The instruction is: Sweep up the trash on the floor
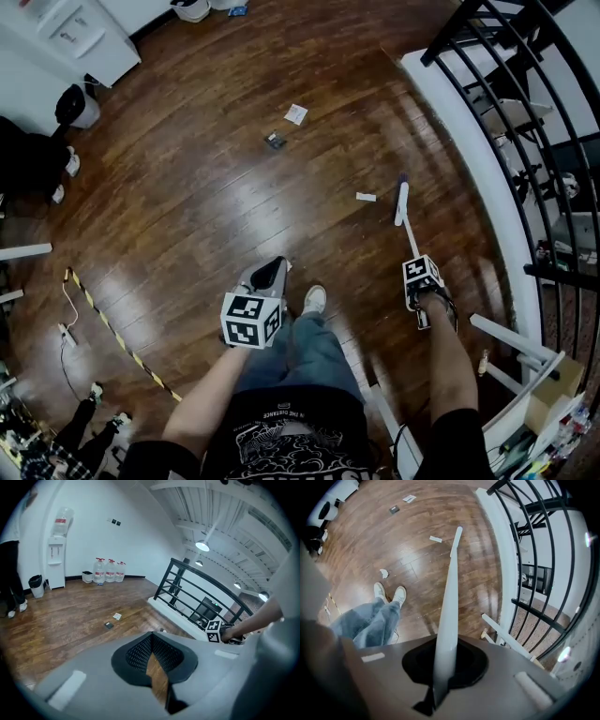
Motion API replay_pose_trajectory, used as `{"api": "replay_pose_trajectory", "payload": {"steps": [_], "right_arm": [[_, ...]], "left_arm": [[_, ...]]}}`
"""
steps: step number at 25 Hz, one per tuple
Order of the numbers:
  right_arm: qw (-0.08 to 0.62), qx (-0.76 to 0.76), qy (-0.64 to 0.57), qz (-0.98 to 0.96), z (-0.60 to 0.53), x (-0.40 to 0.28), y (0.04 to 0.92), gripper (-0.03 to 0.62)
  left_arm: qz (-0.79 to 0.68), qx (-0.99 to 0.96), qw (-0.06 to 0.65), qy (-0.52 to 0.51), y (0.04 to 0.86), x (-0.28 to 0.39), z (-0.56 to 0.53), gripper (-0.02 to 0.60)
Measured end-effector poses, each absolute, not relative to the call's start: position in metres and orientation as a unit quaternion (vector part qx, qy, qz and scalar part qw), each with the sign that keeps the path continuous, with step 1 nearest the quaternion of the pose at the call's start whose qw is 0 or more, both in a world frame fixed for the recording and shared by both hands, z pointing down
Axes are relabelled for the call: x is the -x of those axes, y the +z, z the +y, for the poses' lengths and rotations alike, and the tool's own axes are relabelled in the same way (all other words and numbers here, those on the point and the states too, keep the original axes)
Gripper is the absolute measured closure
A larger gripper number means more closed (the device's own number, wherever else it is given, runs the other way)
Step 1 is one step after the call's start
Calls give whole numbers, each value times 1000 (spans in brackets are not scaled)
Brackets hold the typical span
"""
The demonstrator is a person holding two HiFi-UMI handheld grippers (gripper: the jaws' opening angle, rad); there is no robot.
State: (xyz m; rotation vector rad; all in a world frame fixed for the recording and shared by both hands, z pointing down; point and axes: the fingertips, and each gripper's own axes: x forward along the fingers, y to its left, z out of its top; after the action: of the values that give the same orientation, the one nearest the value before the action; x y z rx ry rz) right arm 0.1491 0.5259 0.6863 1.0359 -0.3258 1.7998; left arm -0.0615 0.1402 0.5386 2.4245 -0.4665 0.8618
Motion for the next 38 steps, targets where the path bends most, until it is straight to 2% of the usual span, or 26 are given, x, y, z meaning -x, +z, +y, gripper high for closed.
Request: {"api": "replay_pose_trajectory", "payload": {"steps": [9, 24, 30, 38], "right_arm": [[526, -408, 714, -215, 441, -129, 718, 594], [445, -403, 730, -325, 328, -12, 712, 594], [486, -407, 678, -371, 328, -6, 699, 594], [458, -398, 659, -445, 370, 20, 670, 594]], "left_arm": [[-226, -878, 275, 321, 550, 80, 125, 577], [-294, -863, 293, 286, 537, 129, 107, 577], [-324, -858, 287, 276, 526, 170, 111, 577], [-347, -853, 294, 256, 515, 206, 140, 577]]}}
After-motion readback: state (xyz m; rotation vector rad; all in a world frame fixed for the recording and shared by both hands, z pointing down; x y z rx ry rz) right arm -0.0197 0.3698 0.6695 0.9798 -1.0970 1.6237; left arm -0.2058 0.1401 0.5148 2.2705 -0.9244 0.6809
